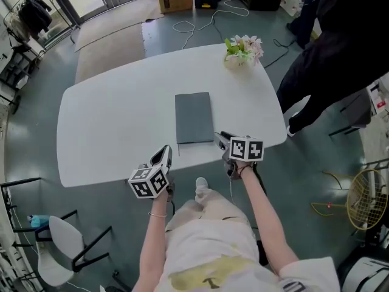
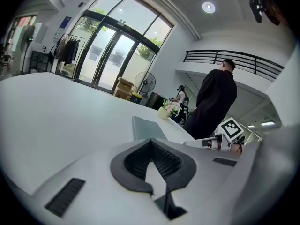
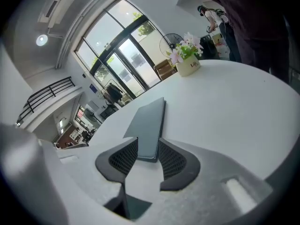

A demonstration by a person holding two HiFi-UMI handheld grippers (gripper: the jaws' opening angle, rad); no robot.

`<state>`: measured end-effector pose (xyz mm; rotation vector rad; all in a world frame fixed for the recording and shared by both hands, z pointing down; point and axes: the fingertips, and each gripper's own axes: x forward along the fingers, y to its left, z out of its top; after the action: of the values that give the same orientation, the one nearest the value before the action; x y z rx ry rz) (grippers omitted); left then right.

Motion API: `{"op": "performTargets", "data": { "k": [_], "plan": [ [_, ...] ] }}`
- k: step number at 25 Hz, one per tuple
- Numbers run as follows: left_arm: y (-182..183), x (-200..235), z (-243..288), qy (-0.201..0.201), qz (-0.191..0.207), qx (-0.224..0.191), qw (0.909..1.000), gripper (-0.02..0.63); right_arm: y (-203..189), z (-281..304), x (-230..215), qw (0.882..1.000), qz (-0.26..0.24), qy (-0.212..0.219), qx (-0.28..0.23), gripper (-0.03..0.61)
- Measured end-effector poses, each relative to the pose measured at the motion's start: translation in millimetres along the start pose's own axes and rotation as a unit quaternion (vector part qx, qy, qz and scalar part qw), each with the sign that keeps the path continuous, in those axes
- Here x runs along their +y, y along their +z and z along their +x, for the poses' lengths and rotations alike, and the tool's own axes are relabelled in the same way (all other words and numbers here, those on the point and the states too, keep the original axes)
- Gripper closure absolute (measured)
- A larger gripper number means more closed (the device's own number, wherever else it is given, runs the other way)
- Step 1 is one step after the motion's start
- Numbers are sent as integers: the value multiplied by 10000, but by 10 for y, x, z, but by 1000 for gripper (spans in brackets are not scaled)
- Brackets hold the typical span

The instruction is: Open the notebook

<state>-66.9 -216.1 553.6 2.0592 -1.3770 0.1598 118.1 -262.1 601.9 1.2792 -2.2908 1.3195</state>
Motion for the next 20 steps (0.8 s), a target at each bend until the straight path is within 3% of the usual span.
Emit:
{"op": "performTargets", "data": {
  "k": [10,20],
  "plan": [
    [-78,91,146,-19,-222,264,9994,615,-186,289,-122,9972,303,-179,661,448],
    [-148,206,161,-33,-363,391,9986,614,-297,391,-123,9941,425,-224,969,468]
  ]
}}
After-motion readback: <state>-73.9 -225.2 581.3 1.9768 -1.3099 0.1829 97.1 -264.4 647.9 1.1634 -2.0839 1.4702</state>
